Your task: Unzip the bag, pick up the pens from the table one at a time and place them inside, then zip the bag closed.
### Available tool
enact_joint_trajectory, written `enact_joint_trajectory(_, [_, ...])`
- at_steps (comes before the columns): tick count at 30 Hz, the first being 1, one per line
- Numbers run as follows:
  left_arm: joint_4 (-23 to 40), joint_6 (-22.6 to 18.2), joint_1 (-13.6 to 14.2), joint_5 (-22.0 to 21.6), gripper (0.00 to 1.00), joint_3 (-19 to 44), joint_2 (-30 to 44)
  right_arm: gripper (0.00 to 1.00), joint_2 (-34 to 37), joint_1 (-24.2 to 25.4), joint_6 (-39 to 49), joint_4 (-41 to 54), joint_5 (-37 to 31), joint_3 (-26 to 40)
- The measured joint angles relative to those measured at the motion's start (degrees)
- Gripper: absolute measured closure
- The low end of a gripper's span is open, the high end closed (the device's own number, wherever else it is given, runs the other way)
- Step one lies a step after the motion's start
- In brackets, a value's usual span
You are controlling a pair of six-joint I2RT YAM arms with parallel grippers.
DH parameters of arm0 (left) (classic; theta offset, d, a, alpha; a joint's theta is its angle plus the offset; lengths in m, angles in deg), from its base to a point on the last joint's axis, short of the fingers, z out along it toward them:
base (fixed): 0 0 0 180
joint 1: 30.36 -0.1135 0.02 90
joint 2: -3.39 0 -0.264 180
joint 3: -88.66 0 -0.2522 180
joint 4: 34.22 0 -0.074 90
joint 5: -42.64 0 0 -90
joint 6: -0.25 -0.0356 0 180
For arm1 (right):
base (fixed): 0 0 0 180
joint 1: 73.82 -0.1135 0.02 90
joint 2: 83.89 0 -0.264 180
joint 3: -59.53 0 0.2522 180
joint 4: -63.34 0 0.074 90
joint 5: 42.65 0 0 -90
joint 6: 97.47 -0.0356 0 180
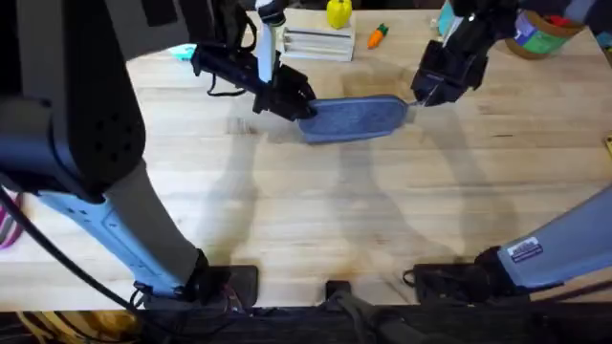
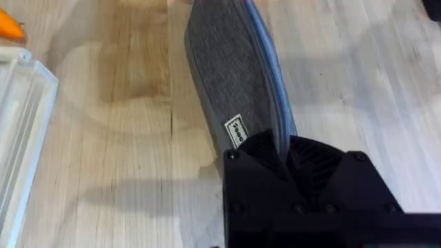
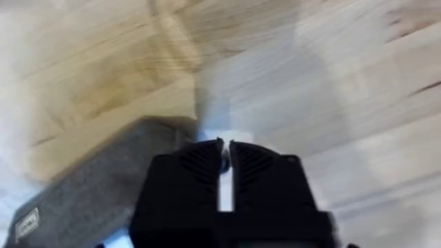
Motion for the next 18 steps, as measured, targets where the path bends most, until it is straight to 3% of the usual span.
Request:
enact_joint_trajectory(1, [0.5, 0.0, -0.7, -1.0, 0.959, 0.0, 0.0, 0.407, -3.9, 1.0, 0.0, 0.5, -2.7, 1.6])
enact_joint_trajectory(4, [0.5, 0.0, -1.3, -1.4, 0.959, 0.0, 0.0, 0.034, -6.9, 1.7, 0.4, 0.5, -3.0, 3.3])
enact_joint_trajectory(18, [0.4, 0.0, -1.4, -1.6, 0.959, 0.0, 0.0, 0.003, -15.7, 1.7, 1.1, -0.5, -3.0, 4.1])
